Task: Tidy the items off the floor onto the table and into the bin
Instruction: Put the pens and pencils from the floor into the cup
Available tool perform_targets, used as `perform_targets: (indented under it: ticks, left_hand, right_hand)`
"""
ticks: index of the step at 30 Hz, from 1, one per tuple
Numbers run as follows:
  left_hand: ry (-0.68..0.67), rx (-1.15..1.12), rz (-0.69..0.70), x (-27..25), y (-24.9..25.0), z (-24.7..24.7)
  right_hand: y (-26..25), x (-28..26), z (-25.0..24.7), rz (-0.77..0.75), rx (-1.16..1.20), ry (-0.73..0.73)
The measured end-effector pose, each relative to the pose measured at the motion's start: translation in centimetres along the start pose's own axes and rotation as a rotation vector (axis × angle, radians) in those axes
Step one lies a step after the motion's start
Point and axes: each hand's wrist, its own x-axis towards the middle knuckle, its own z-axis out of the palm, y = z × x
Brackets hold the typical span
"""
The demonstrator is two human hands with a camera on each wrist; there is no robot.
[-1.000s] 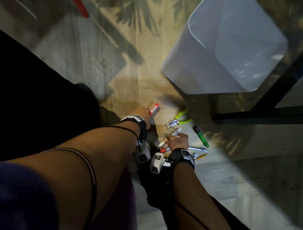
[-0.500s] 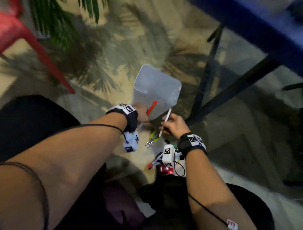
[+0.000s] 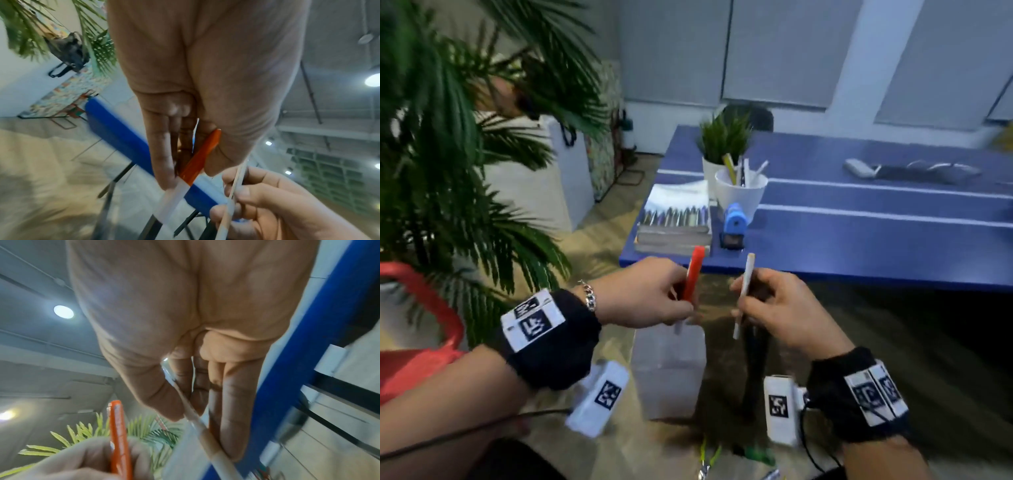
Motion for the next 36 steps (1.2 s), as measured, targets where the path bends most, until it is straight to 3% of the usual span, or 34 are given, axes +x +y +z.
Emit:
perform_targets:
  ticks: [5, 8, 15, 23, 29, 36]
  left_hand:
    - [0.421, -0.029, 0.031, 5.1, 3.4, -7.3]
    - [0.542, 0.022, -0.03, 10.3, 4.8, -10.5]
    - [0.622, 0.071, -0.206, 19.8, 4.9, -13.7]
    - [0.64, 0.122, -0.311, 24.4, 0.8, -9.8]
    - [0.635, 0.22, -0.394, 23.8, -0.6, -9.7]
    - [0.663, 0.379, -0.149, 15.3, 1.8, -8.5]
  right_hand:
    - [-4.9, 1.0, -4.1, -0.172, -0.157, 0.167]
    - [-8.0, 2.5, -5.7, -0.276, -0.154, 0.295]
    - [-13.7, 5.0, -10.1, -0.342, -0.202, 0.369]
    - [-13.7, 5.2, -11.6, -0.35, -0.232, 0.335]
    - [-13.3, 6.4, -11.2, -0.284, -0.226, 0.31]
    - [-12.8, 10.6, -10.4, -0.263, -0.29, 0.348]
